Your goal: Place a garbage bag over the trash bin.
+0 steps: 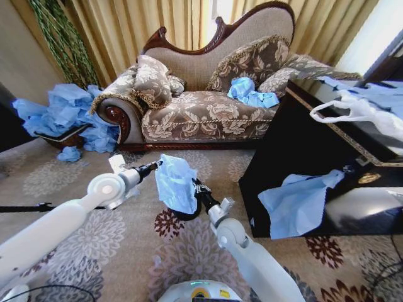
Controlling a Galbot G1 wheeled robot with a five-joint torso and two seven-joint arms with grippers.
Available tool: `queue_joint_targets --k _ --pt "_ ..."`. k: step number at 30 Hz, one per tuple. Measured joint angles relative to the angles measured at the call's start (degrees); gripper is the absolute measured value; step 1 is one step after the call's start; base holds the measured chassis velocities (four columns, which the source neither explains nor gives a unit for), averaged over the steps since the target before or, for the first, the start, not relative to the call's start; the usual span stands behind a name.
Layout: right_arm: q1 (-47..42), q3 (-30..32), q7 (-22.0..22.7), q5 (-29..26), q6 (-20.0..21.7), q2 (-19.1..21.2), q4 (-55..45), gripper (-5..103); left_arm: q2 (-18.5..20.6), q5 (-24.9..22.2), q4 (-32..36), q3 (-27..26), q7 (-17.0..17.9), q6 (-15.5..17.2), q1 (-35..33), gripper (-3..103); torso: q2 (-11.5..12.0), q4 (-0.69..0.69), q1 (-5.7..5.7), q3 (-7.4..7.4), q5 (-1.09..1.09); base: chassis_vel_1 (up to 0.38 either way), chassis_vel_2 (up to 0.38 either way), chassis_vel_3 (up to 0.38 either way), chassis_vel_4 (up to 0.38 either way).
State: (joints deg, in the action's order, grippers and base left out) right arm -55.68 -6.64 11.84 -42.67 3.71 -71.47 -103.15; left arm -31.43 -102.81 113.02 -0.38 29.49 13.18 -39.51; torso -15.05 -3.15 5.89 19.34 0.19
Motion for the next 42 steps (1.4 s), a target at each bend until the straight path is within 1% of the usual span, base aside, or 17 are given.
queue_joint_targets --k 1,7,11,14,15,21,25,27,28,30,31,33,35,36,39,40,42 --pt "0.0 0.0 0.0 0.0 0.0 0.0 0.0 0 0.0 0.0 0.0 0.0 0.0 0.0 0.0 0 0.0 0.0 0.0 0.0 0.0 0.0 0.0 0.0 0.0" --pt "1.91 2.83 -0.2 0.0 -0.69 -0.06 3.66 0 -7.06 1.37 -5.14 2.4 -1.35 0.61 3.03 0 0.0 -0.02 0.0 0.0 0.0 0.0 0.0 0.0 0.0" --pt "4.54 3.19 -0.21 -0.36 -0.86 -0.84 5.44 0 -9.91 2.29 -8.15 2.97 -2.03 0.63 4.54 0 0.0 -0.03 0.0 0.0 -0.01 0.0 0.0 0.0 0.0" --pt "5.47 3.17 -0.32 -0.36 -1.06 -1.44 6.29 0 -10.75 2.8 -9.29 3.03 -2.57 0.57 4.74 0 0.0 0.0 0.0 0.0 0.0 0.0 0.0 0.0 0.0" --pt "6.73 3.33 -0.47 -0.2 -1.45 -2.44 7.63 0 -12.15 3.53 -10.81 3.25 -2.9 0.24 5.1 0 0.0 0.02 0.0 0.0 0.0 0.0 0.0 0.0 0.0" --pt "7.83 3.6 -0.48 -0.11 -1.83 -2.95 8.68 0 -14.49 3.89 -12.69 4.14 -2.93 -0.06 6.77 0 0.0 -0.02 0.0 0.0 0.0 0.0 0.0 0.0 0.0" --pt "4.66 4.7 -0.75 -0.03 -1.86 -1.6 6.44 0 -14.9 3.72 -13.08 4.53 -2.86 -0.01 7.76 0 0.0 -0.02 0.0 -0.01 0.0 0.0 0.0 0.0 0.0" --pt "0.68 5.76 -1.91 0.11 -1.26 0.38 4.86 0 -13.76 3.21 -11.77 4.38 -2.89 0.12 7.02 0 0.0 -0.04 -0.01 -0.01 -0.01 0.0 0.0 0.0 0.0" --pt "-0.53 6.0 -2.2 0.34 -1.23 0.9 4.55 5 -13.44 3.1 -11.4 4.25 -2.92 0.15 6.7 0 0.0 -0.03 -0.01 -0.01 -0.01 0.0 0.0 0.0 0.0" --pt "-1.43 6.23 -2.47 0.51 -1.2 1.24 4.32 5 -13.23 3.02 -11.13 4.16 -2.93 0.17 6.45 0 0.0 -0.01 -0.01 -0.01 -0.01 0.0 0.0 0.0 0.0" --pt "-3.84 6.95 -3.2 1.43 -1.14 1.95 4.01 16 -12.89 2.84 -10.57 3.95 -2.95 0.21 5.9 0 0.0 -0.01 -0.02 -0.01 0.02 0.0 0.0 0.0 0.0" --pt "-4.29 7.0 -3.37 1.75 -1.16 2.01 4.14 16 -12.85 2.81 -10.48 3.94 -2.95 0.23 5.8 0 0.0 -0.02 -0.02 -0.01 0.02 0.0 0.0 0.0 0.0" --pt "-4.76 6.83 -4.0 3.05 -1.67 1.77 5.81 27 -12.71 2.66 -10.16 3.85 -2.95 0.26 5.64 0 0.0 -0.03 -0.01 -0.01 0.0 0.0 0.0 0.0 0.0" --pt "-4.76 6.83 -4.0 3.05 -1.67 1.77 5.81 27 -12.71 2.66 -10.16 3.85 -2.95 0.26 5.64 0 0.0 -0.03 -0.01 -0.01 0.0 0.0 0.0 0.0 0.0" --pt "-3.25 5.82 -4.7 3.72 -1.59 0.83 8.43 43 -12.64 2.36 -9.84 3.64 -2.92 0.3 5.82 0 0.0 -0.01 -0.01 -0.01 0.01 0.0 0.0 0.0 0.0" --pt "-3.25 5.82 -4.7 3.72 -1.59 0.83 8.43 43 -12.64 2.36 -9.84 3.64 -2.92 0.3 5.82 0 0.0 -0.01 -0.01 -0.01 0.01 0.0 0.0 0.0 0.0" --pt "-1.91 4.79 -4.84 3.32 -1.08 0.32 9.86 54 -12.56 2.17 -9.49 3.58 -2.82 0.31 5.89 0 0.0 -0.01 -0.01 -0.01 0.0 0.0 0.0 0.0 0.0"
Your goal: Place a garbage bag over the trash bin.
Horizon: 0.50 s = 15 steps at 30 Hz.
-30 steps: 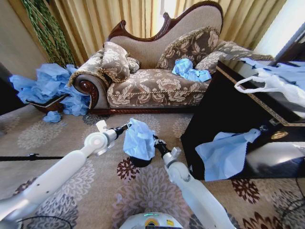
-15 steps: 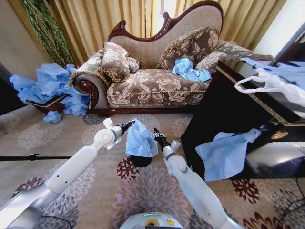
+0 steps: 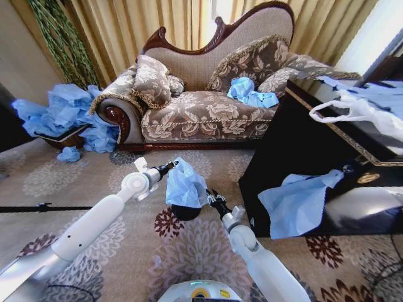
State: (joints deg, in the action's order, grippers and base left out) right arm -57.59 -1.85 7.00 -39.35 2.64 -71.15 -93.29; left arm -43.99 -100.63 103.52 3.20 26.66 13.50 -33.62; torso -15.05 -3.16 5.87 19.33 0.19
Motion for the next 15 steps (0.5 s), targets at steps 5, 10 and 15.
queue_joint_targets --k 5,10,15 --pt "2.88 -0.59 -0.04 -2.32 2.48 -1.61 2.67 76 0.4 -0.27 0.78 -0.11 0.13 0.01 -0.12 0 0.0 0.01 0.01 0.0 0.01 0.0 0.0 0.0 0.0" --pt "4.72 -0.38 -0.1 -2.64 3.06 -2.43 4.95 76 0.6 -0.43 0.95 -0.19 0.13 0.02 -0.19 0 0.0 0.0 0.01 0.0 0.01 0.0 0.0 0.0 0.0" --pt "5.5 0.03 -0.38 -3.0 3.8 -2.7 6.37 63 0.88 -0.67 1.13 -0.37 0.13 0.03 -0.3 0 0.0 -0.01 0.01 0.0 0.01 0.0 0.0 0.0 0.0"
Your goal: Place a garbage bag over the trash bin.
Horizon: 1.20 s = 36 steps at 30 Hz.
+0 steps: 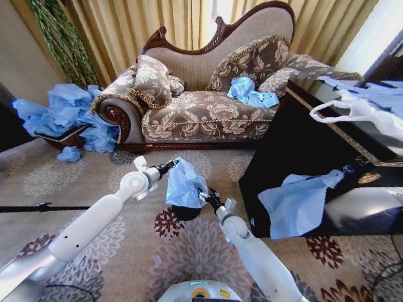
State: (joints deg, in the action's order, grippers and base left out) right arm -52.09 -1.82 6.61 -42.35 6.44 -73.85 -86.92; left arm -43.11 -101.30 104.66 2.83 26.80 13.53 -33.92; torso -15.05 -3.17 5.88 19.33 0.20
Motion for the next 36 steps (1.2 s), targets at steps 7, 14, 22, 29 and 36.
queue_joint_targets --k 7,14,22,29,36 --pt "0.9 0.46 -1.97 -1.91 0.76 -0.83 1.76 47 -0.09 -0.08 -0.2 -0.05 -0.02 0.0 0.06 0 0.0 0.01 0.0 0.0 0.0 0.0 0.0 0.0 0.0" --pt "1.04 0.55 -2.06 -2.18 0.78 -0.94 1.31 27 -0.56 -0.1 -0.77 -0.01 -0.08 0.01 0.35 0 0.0 0.01 0.0 0.0 0.0 0.0 0.0 0.0 0.0" --pt "1.04 0.54 -1.93 -1.63 0.43 -0.8 0.82 3 -0.89 -0.08 -1.27 0.2 -0.18 0.01 0.58 0 0.0 0.0 0.0 0.0 0.0 0.0 0.0 0.0 0.0" --pt "1.9 0.69 -1.66 0.3 -2.26 -1.44 1.46 0 -1.09 0.39 -2.71 0.91 -1.11 -0.1 1.52 0 0.0 0.0 0.0 0.0 0.0 0.0 0.0 0.0 0.0" --pt "3.98 0.64 -1.5 1.48 -3.88 -2.1 1.47 0 -2.73 1.43 -5.85 2.52 -1.98 -0.69 4.15 0 0.0 0.0 0.0 0.0 -0.01 0.0 0.0 0.0 0.0"
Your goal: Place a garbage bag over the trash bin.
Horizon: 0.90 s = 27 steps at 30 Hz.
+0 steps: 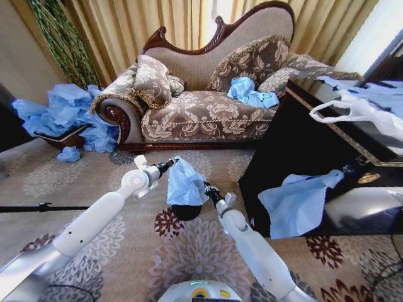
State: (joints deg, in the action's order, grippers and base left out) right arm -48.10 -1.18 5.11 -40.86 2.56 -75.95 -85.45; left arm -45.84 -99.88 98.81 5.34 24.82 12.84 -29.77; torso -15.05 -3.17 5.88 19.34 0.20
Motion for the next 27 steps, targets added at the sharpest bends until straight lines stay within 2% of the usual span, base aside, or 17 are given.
queue_joint_targets --k 12,17,20,22,23,25,27 --pt "1.86 0.69 -0.25 0.95 -3.77 -1.99 1.4 0 -6.38 3.83 -9.59 5.46 -3.24 -3.6 5.17 0 0.0 0.0 0.0 0.0 0.0 0.0 0.0 0.0 0.0" --pt "-1.35 1.83 -1.82 0.96 -7.95 -1.91 0.22 0 -8.36 4.81 -12.88 6.93 -6.7 -6.04 6.37 0 0.0 -0.01 0.01 0.0 0.0 0.0 0.0 0.0 0.0" --pt "-4.13 2.59 -2.86 0.88 -9.72 -1.5 -1.28 0 -7.74 4.79 -12.66 6.74 -8.76 -6.76 5.18 0 0.0 -0.01 0.0 0.0 0.0 0.0 0.0 0.0 0.0" --pt "-7.27 3.37 -3.91 0.88 -11.32 -1.07 -2.74 0 -5.96 4.68 -11.55 6.26 -10.87 -7.1 3.24 0 0.0 0.01 0.0 0.0 0.0 0.0 0.0 0.0 0.0" --pt "-7.27 3.37 -3.91 0.88 -11.32 -1.07 -2.74 0 -5.96 4.68 -11.55 6.26 -10.87 -7.1 3.24 0 0.0 0.01 0.0 0.0 0.0 0.0 0.0 0.0 0.0" --pt "-11.02 4.08 -5.37 0.9 -13.28 -0.59 -4.64 0 -3.56 4.45 -9.72 5.08 -13.78 -7.21 0.57 0 0.0 0.02 -0.01 0.0 0.01 0.0 0.0 0.0 0.0" --pt "-12.65 4.41 -6.14 0.97 -13.89 -0.49 -5.4 0 -2.68 4.26 -8.91 4.55 -14.73 -7.21 -0.44 0 0.0 0.02 -0.01 0.0 0.0 0.0 0.0 0.0 0.0"
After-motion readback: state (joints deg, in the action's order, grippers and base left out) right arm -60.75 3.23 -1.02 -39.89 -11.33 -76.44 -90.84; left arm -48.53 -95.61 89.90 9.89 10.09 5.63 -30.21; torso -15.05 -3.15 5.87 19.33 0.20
